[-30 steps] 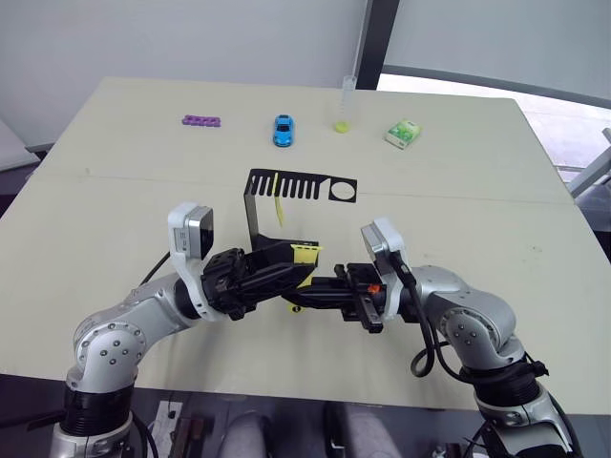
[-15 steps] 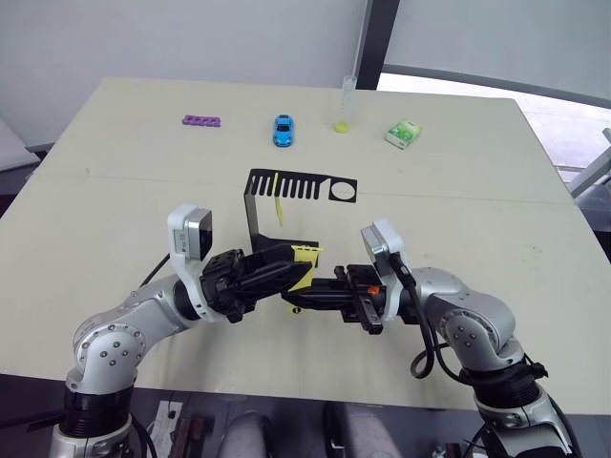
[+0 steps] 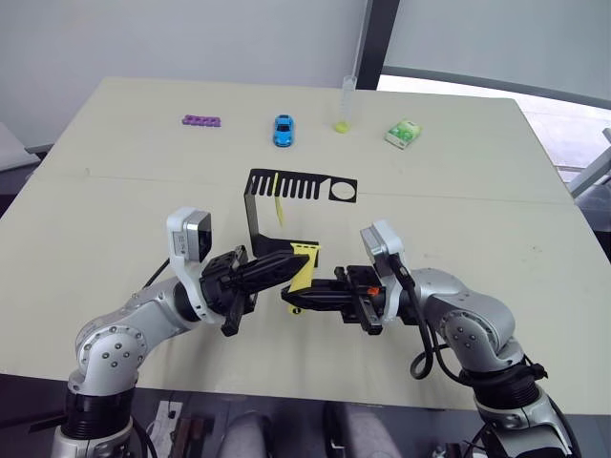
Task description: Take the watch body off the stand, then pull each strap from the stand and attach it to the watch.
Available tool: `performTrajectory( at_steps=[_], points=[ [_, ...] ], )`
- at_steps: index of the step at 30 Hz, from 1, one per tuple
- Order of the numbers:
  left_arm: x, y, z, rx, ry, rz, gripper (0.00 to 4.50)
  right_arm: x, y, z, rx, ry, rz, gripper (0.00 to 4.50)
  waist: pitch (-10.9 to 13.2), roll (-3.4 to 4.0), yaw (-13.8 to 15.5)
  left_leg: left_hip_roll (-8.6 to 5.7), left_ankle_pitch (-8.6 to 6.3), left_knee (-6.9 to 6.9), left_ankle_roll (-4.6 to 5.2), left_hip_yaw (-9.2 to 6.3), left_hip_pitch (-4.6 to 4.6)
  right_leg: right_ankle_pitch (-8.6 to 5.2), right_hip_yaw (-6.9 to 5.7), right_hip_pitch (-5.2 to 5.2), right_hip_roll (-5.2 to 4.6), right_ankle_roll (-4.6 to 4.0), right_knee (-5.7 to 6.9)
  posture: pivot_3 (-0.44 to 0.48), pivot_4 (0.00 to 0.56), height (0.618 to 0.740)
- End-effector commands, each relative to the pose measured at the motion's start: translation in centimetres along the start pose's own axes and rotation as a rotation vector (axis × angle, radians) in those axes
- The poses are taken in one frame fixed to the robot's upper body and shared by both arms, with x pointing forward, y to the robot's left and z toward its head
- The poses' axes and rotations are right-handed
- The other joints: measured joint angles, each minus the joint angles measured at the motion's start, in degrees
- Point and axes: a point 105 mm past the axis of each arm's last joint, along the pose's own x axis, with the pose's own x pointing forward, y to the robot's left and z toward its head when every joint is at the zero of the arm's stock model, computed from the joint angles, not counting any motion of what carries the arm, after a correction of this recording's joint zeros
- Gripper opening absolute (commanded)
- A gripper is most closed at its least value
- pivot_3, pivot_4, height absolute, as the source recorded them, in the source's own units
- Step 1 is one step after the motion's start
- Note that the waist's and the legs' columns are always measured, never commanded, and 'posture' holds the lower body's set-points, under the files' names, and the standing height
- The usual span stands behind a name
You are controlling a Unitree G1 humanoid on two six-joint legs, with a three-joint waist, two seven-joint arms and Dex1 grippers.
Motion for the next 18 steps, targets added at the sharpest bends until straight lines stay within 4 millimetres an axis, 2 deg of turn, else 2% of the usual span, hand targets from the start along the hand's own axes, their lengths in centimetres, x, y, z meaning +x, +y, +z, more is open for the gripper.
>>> performTrajectory(
  at_steps=[1,9,12,13,15,16,18],
  points=[
    [0.3,-0.8,0.0,0.015,0.006,-0.038,0.03,0.1,0.4,0.5,-0.025,-0.017,0.019,0.0,0.0,0.0,0.0,0.0,0.0,0.0,0.0,0.0,0.0,0.0,0.0,0.0,0.0,0.0,0.0,0.0,0.15,0.74],
    [0.4,-1.0,0.3,0.037,0.011,-0.042,0.03,-0.3,0.0,0.4,-0.046,0.003,-0.012,0.0,0.0,0.0,0.0,0.0,0.0,0.0,0.0,0.0,0.0,0.0,0.0,0.0,0.0,0.0,-0.01,0.0,0.15,0.74],
    [0.1,-1.2,0.9,0.059,-0.008,-0.036,0.0,-1.1,-0.3,0.3,-0.033,0.048,-0.049,0.94,0.0,0.0,0.07,0.0,0.0,0.0,0.0,0.0,0.0,0.0,0.0,0.0,0.0,0.0,-0.01,0.0,0.15,0.74],
    [-0.2,-1.2,1.1,0.068,-0.016,-0.024,0.0,-1.4,-0.3,0.5,-0.042,0.051,-0.06,1.56,0.0,0.0,0.09,0.0,0.0,0.0,0.0,-0.01,-0.01,0.0,0.0,0.0,-0.01,0.0,-0.02,0.0,0.15,0.74],
    [-0.8,-1.2,1.4,0.096,-0.005,0.006,0.0,-2.4,-0.4,0.8,-0.069,0.06,-0.09,2.29,0.0,0.0,0.02,0.0,0.0,-0.01,0.0,-0.01,-0.01,0.0,0.0,0.0,-0.01,0.0,-0.04,0.0,0.15,0.74],
    [-1.3,-1.2,1.6,0.116,-0.004,0.027,0.0,-3.2,-0.4,1.1,-0.074,0.07,-0.12,2.9,0.0,0.0,0.0,0.0,0.0,-0.03,0.0,-0.01,-0.01,0.0,0.0,0.0,-0.01,0.0,-0.06,0.0,0.15,0.74],
    [-2.3,-1.2,2.1,0.156,-0.002,0.073,0.0,-5.0,-0.7,1.4,-0.098,0.091,-0.188,3.86,0.01,0.0,0.08,0.0,0.0,-0.05,0.0,-0.02,-0.02,0.0,-0.01,-0.01,-0.01,0.0,-0.08,0.0,0.15,0.74]
  ],
)
